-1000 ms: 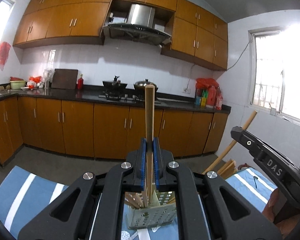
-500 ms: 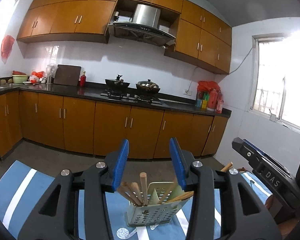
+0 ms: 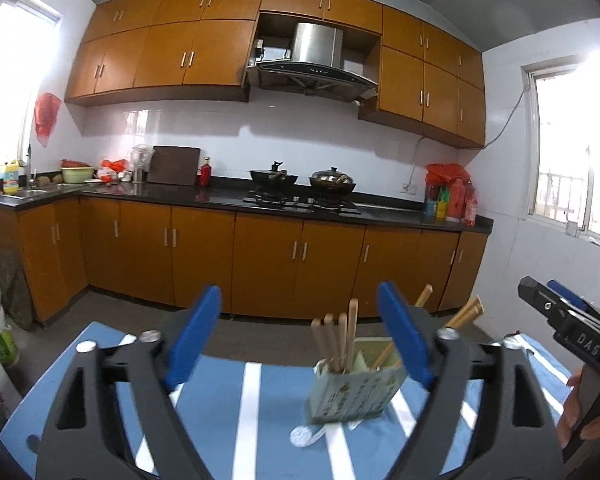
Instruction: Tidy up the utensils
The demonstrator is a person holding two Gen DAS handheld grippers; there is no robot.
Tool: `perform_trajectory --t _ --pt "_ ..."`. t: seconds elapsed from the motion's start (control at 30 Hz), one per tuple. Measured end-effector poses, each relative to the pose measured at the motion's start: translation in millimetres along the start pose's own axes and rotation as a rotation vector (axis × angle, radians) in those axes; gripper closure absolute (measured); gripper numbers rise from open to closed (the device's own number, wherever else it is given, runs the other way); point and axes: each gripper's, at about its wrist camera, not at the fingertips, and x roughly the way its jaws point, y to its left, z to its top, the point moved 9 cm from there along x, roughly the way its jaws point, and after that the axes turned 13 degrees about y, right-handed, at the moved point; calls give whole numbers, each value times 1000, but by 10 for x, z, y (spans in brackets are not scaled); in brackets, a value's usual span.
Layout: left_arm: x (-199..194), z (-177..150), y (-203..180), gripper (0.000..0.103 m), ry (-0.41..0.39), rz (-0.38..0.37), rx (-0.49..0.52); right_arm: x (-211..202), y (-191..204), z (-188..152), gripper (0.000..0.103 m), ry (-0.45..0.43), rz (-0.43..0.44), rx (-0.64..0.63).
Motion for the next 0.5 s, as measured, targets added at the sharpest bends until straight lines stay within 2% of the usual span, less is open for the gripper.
perform_trajectory --t 0.07,0.1,0.23,0.5 --pt "-108 -88 10 4 -1 15 19 -113 12 -95 4 5 -6 -7" --pt "-181 -160 4 3 0 25 37 -162 26 -151 4 7 -11 -13" --pt "-369 -417 6 2 10 67 84 -360 53 -464 4 30 -46 -45" --pt "-537 -1148 67 2 102 63 107 -582 101 -1208 4 115 -41 -63"
